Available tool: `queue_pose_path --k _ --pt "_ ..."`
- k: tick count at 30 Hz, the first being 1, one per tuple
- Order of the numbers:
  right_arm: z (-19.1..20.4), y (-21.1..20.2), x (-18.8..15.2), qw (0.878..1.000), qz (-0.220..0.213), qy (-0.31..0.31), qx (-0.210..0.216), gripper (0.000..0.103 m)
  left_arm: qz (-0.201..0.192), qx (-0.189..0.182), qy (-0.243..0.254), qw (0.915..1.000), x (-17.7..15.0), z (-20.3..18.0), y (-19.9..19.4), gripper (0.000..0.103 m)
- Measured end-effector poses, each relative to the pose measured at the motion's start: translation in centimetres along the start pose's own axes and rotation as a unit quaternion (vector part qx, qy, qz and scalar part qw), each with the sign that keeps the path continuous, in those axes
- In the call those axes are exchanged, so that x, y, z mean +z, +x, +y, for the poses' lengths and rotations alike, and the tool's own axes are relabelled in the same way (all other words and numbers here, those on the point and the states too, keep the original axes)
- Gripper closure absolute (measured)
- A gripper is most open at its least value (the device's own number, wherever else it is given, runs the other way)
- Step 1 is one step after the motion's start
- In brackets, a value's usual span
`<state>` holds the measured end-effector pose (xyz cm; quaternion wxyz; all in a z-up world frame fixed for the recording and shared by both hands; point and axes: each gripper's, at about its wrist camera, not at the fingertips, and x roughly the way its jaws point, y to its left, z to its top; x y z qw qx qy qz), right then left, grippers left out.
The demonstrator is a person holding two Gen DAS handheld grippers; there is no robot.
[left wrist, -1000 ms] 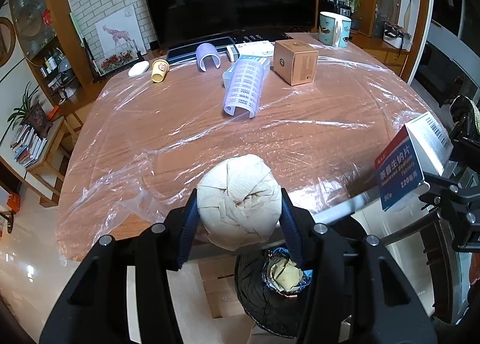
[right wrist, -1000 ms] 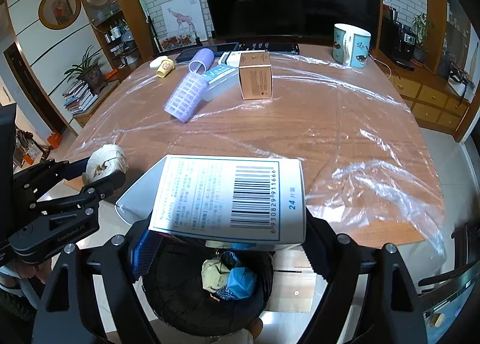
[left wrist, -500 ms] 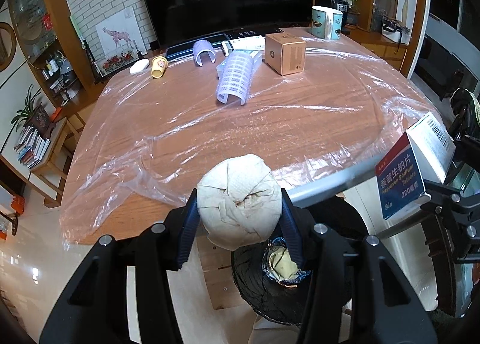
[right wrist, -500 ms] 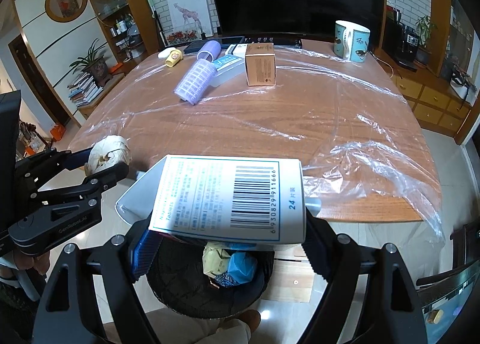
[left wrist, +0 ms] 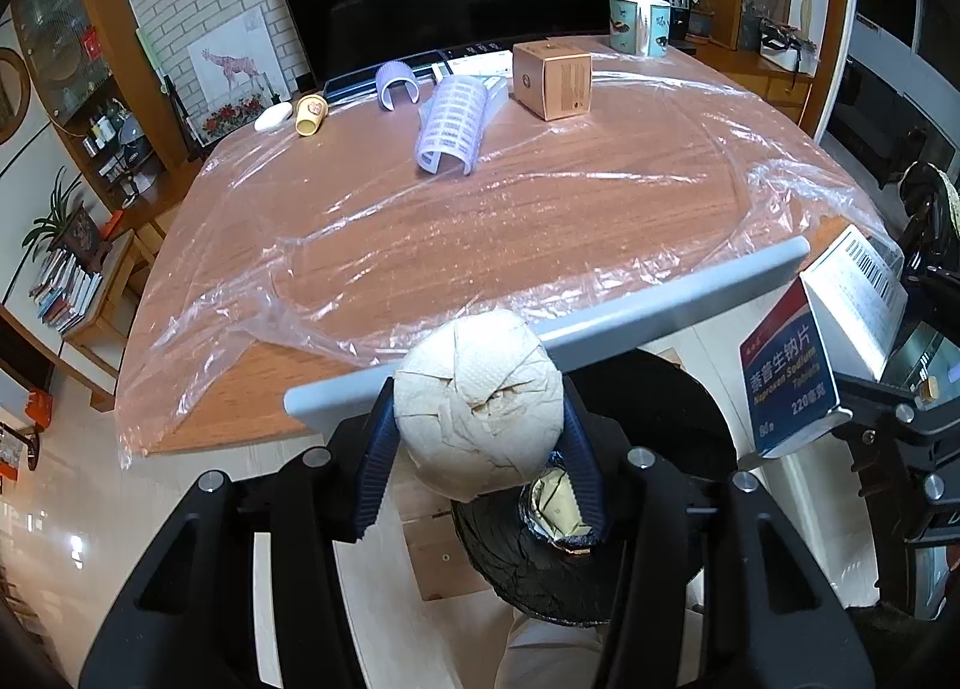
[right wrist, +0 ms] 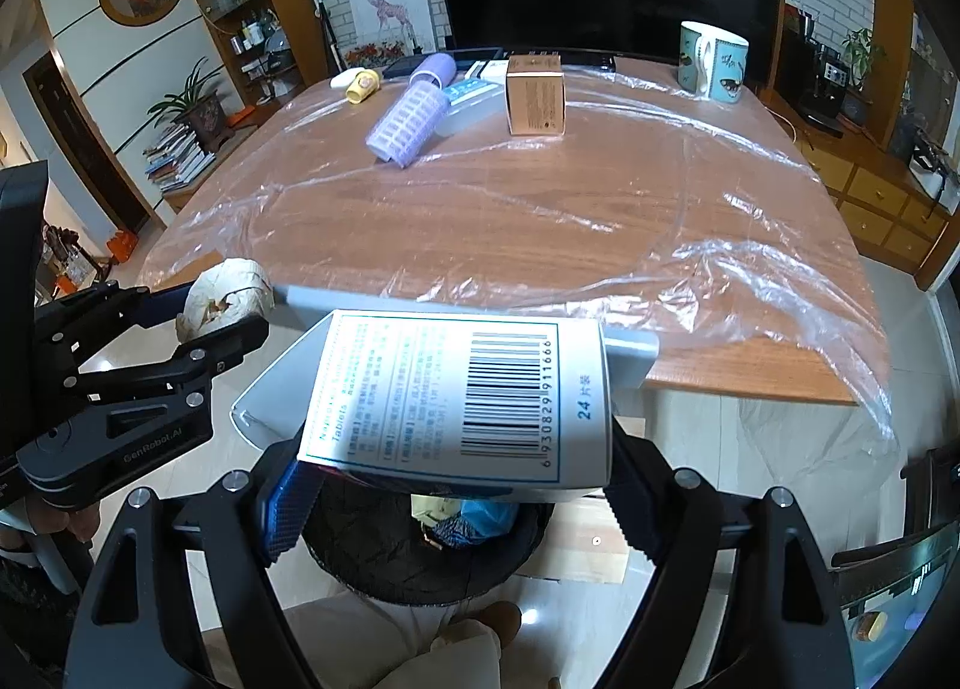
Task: Collect trash
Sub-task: 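Carry the medicine box and paper ball over the black trash bin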
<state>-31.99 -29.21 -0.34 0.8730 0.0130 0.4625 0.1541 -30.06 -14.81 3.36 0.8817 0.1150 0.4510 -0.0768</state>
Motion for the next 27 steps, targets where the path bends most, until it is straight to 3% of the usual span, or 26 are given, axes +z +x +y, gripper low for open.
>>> queue_pose_path --k 27 --pt "0.3 3.5 -3.4 0.999 0.054 -0.001 -0.005 0.023 0.040 -0.008 0.011 0.9991 -3.1 -0.7 2.1 0.052"
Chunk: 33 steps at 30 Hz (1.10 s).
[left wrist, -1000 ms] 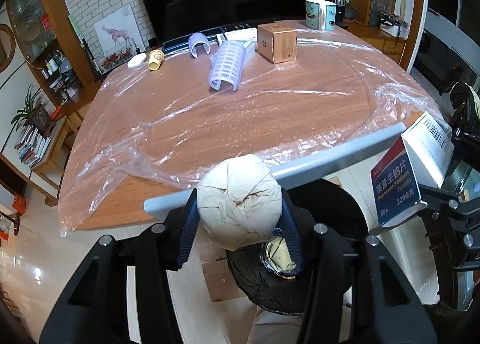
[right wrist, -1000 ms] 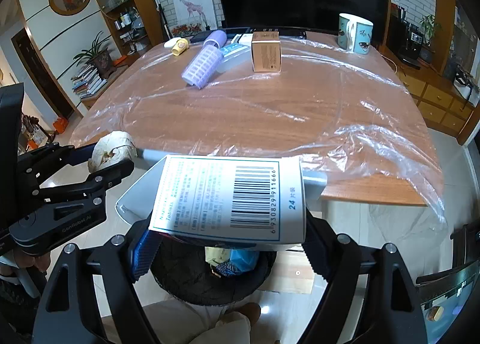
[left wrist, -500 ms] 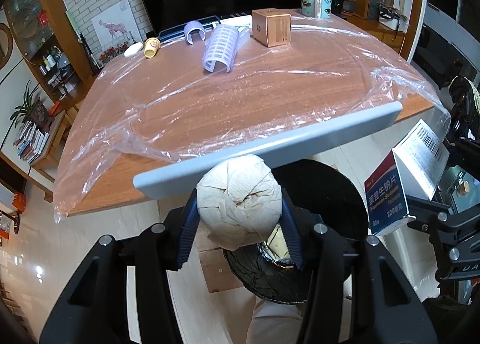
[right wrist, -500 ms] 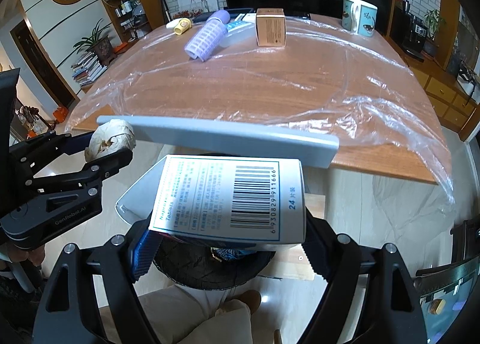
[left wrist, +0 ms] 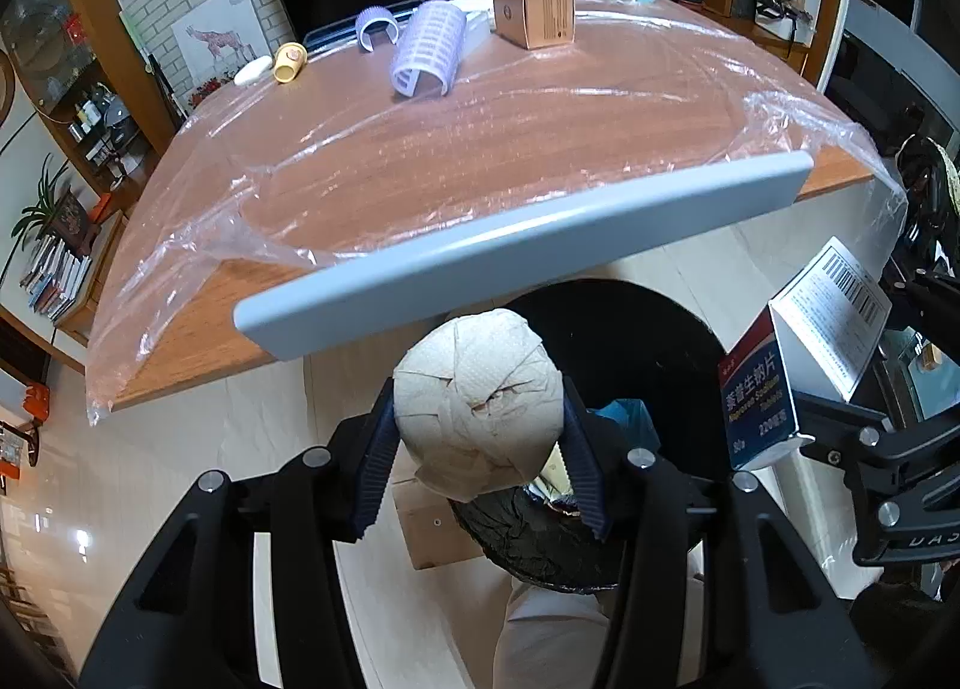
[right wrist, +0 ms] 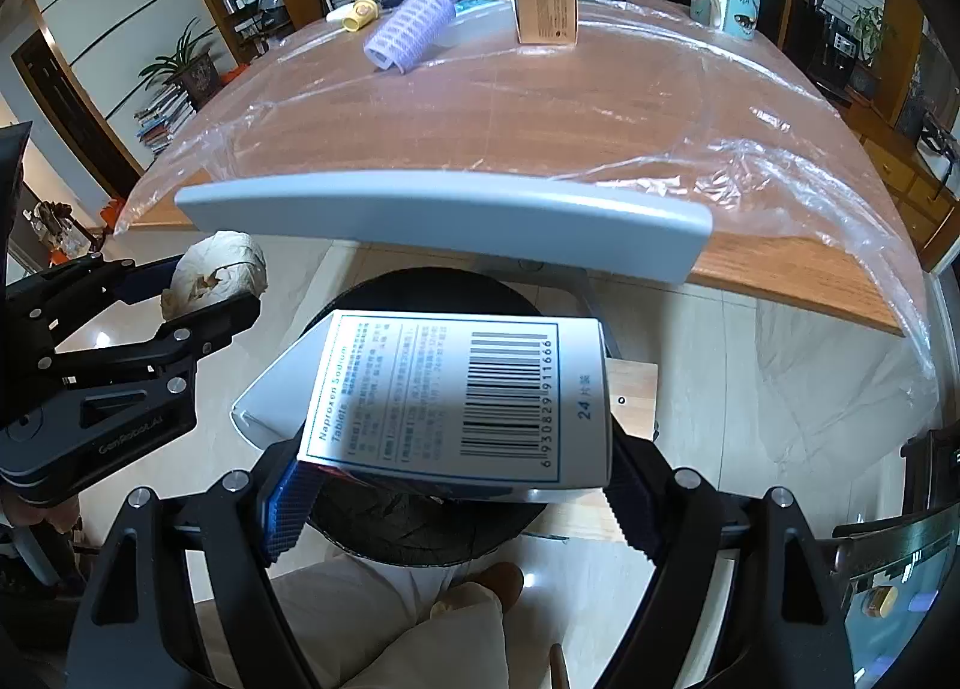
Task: Collect trash
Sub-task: 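Carry the medicine box and paper ball over the black trash bin, then open both tools to drop the box and paper ball into the bin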
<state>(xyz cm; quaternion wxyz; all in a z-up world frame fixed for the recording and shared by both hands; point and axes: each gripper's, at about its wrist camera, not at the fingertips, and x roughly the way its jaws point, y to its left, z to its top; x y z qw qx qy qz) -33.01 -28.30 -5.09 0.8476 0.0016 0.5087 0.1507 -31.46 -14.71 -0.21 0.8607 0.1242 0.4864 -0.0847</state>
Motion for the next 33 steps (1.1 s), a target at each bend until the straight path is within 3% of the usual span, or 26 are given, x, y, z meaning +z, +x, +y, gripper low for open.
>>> queue_pose_path --k 33 --pt "-0.4 7.5 -0.8 0.996 0.082 -0.003 -0.023 0.023 0.086 -0.024 0.012 0.9960 -2.3 -0.8 6.7 0.052"
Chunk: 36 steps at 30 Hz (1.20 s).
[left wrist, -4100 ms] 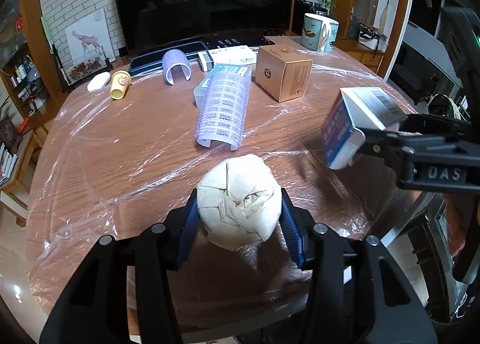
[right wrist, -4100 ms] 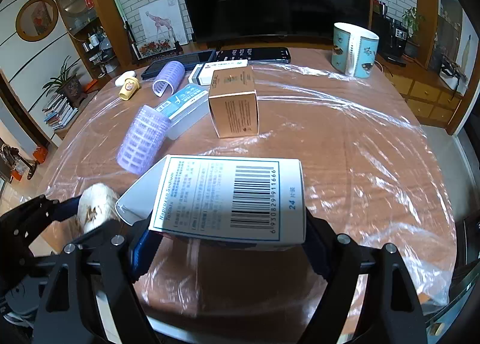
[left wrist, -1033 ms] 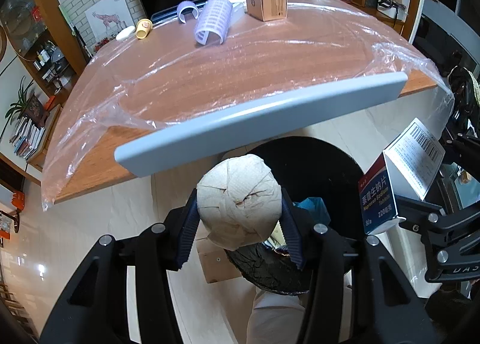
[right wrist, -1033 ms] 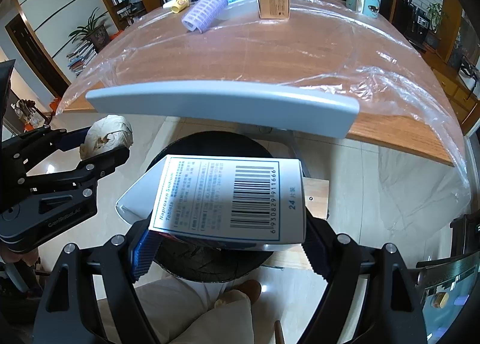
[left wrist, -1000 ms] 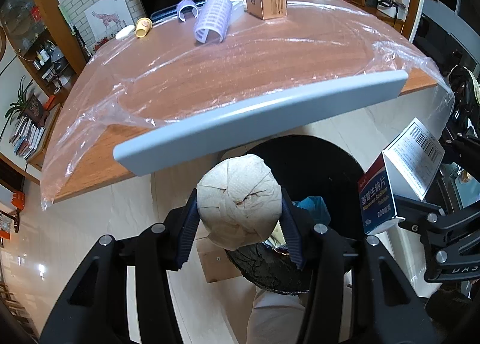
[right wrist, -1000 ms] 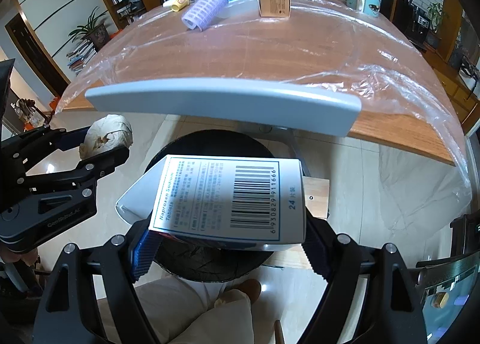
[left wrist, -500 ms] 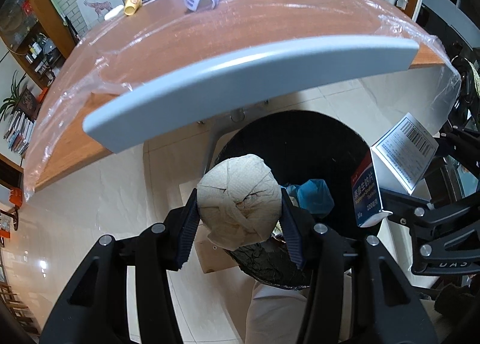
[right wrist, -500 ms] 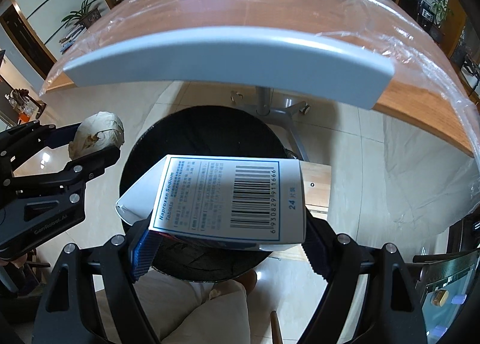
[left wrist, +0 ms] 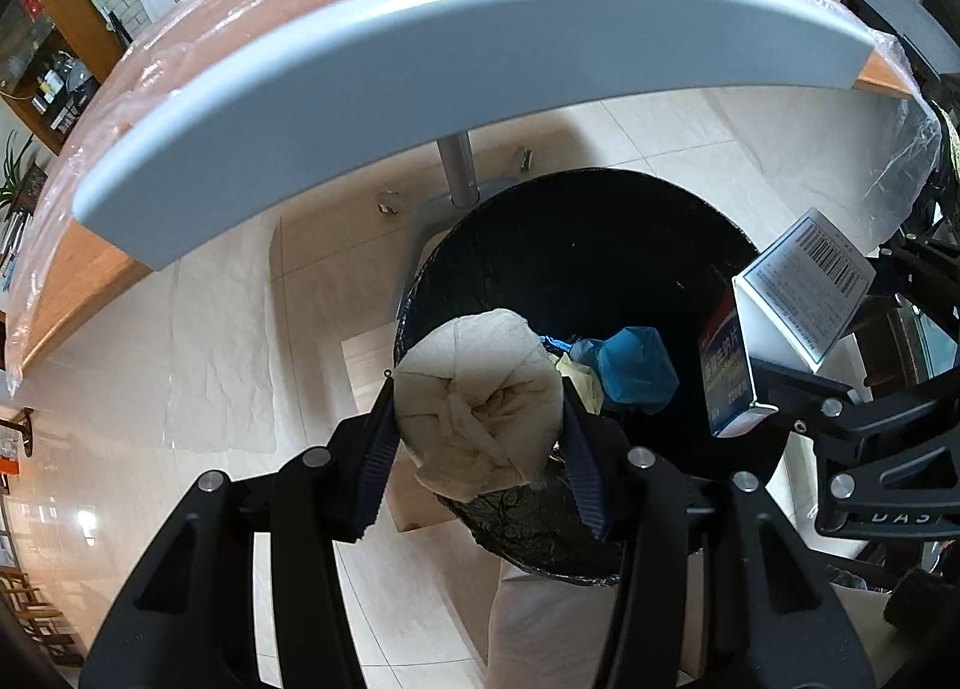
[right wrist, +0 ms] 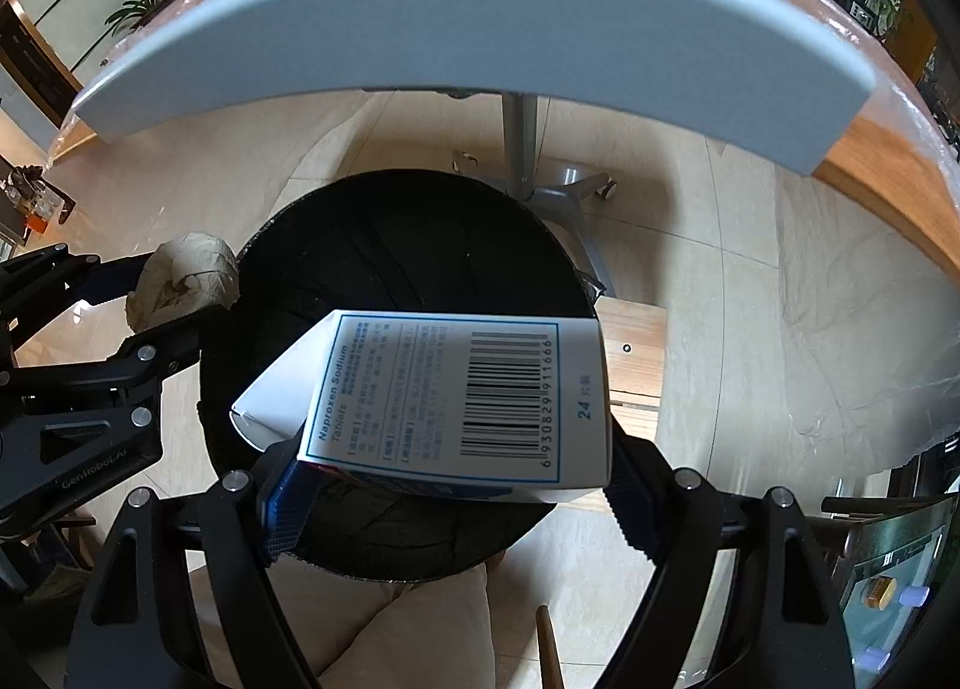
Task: Collect trash
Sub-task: 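Open both tools to drop the box and paper ball into the bin, then grasp the yellow paper cup with the left tool while the right tool grasps the purple roller stack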
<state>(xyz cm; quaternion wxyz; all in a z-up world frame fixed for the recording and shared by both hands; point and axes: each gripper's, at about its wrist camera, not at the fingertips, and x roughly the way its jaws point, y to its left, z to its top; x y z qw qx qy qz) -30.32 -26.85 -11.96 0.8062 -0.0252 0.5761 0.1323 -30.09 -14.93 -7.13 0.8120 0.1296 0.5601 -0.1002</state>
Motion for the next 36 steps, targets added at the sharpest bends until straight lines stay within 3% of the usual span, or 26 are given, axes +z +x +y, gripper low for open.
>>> queue_pose_path --k 2,5,10,19,26,29,32,36 --pt "0.2 0.1 0.1 1.000 0.001 -0.002 0.004 0.022 0.001 -0.011 0.002 0.9999 0.0 -0.1 0.1 0.050" --pt "0.4 0.0 0.3 1.000 -0.001 -0.002 -0.005 0.020 -0.006 -0.003 0.008 0.9999 0.3 -0.2 0.1 0.034" --pt "0.1 -0.3 0.6 1.000 -0.008 0.009 -0.010 0.014 -0.008 -0.003 0.010 0.9999 0.5 -0.2 0.1 0.034" --pt "-0.7 -2.5 0.7 0.999 -0.032 0.027 -0.007 0.014 -0.019 0.000 0.007 0.9998 0.5 0.4 -1.0 0.031" --pt "-0.5 -8.7 1.0 0.994 -0.108 0.011 -0.014 0.014 -0.083 -0.014 0.007 0.9965 1.2 1.8 -5.8 0.031" --pt "-0.4 -11.4 2.2 0.988 -0.153 0.004 -0.028 0.009 -0.131 -0.031 0.008 0.9909 1.8 2.5 -8.8 0.012" --pt "-0.5 -13.2 4.1 0.981 -0.193 0.010 -0.035 0.007 -0.161 -0.029 0.011 0.9865 2.8 3.1 -10.4 0.012" --pt "-1.0 -13.7 6.7 0.976 -0.213 0.019 -0.041 0.007 -0.178 -0.026 0.000 0.9837 5.1 4.7 -11.1 0.012"
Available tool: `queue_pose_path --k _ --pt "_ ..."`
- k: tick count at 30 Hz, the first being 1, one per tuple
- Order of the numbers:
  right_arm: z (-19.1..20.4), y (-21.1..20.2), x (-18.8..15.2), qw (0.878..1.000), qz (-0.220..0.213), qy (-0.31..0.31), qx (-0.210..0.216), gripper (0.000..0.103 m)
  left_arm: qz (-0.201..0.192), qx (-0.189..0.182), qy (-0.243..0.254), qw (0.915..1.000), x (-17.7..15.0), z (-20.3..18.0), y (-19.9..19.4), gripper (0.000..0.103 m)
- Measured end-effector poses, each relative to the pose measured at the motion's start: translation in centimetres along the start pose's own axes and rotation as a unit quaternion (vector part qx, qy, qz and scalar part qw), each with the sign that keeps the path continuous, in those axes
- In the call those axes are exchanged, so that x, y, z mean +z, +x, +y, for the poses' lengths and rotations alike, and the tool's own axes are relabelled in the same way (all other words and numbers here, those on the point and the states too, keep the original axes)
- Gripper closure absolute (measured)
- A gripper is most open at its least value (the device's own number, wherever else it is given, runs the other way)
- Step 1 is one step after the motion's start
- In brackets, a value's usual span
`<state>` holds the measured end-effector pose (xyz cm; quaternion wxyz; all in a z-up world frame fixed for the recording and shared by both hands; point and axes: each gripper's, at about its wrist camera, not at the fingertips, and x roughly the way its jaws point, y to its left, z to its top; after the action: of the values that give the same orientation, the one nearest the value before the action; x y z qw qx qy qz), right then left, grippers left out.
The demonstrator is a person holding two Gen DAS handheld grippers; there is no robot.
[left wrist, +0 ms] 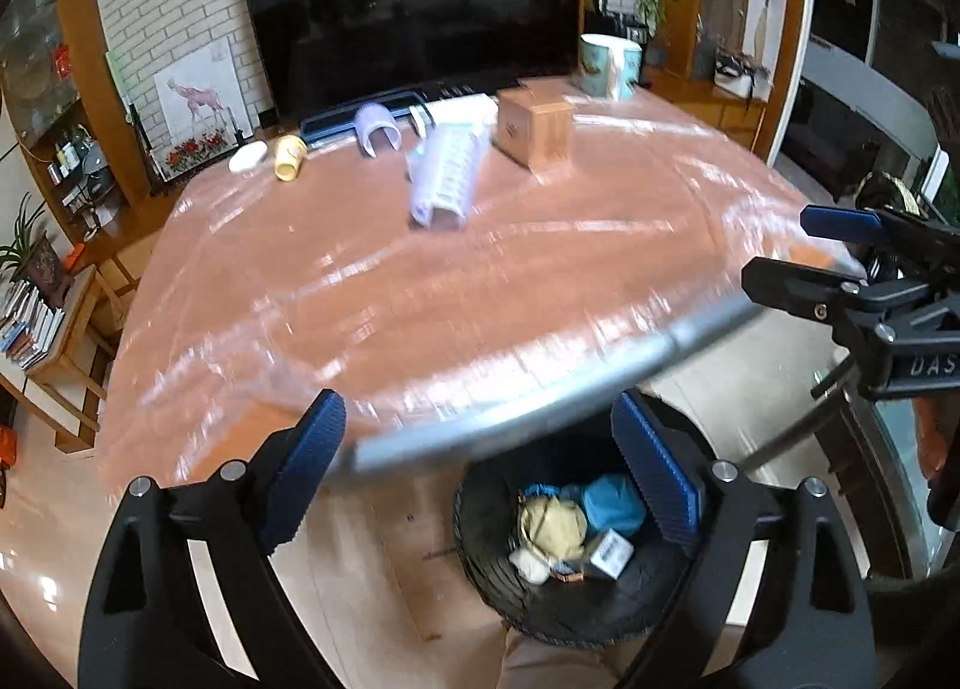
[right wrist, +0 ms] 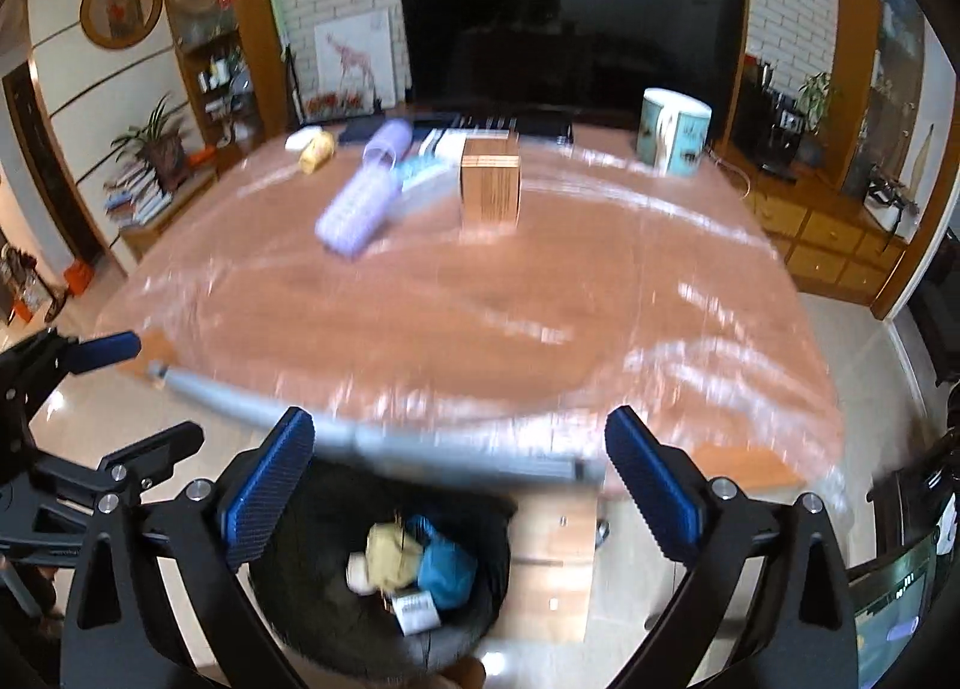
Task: Collect trash
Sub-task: 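Grasp the yellow paper cup with the left tool while the right tool grasps the purple roller stack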
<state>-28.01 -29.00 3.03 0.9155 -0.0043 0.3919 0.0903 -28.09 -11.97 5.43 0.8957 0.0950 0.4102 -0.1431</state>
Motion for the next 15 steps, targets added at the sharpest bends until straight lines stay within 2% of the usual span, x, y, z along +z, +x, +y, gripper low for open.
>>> queue_pose_path --k 6,15 --pt "-0.1 2.3 4.3 1.000 -0.014 0.012 -0.022 0.007 -0.009 0.021 0.005 0.9997 2.7 2.2 2.3 0.012" --pt "2.9 7.4 8.7 0.998 -0.001 0.054 0.021 0.007 -0.010 0.059 -0.003 0.9982 6.9 8.1 6.0 0.012"
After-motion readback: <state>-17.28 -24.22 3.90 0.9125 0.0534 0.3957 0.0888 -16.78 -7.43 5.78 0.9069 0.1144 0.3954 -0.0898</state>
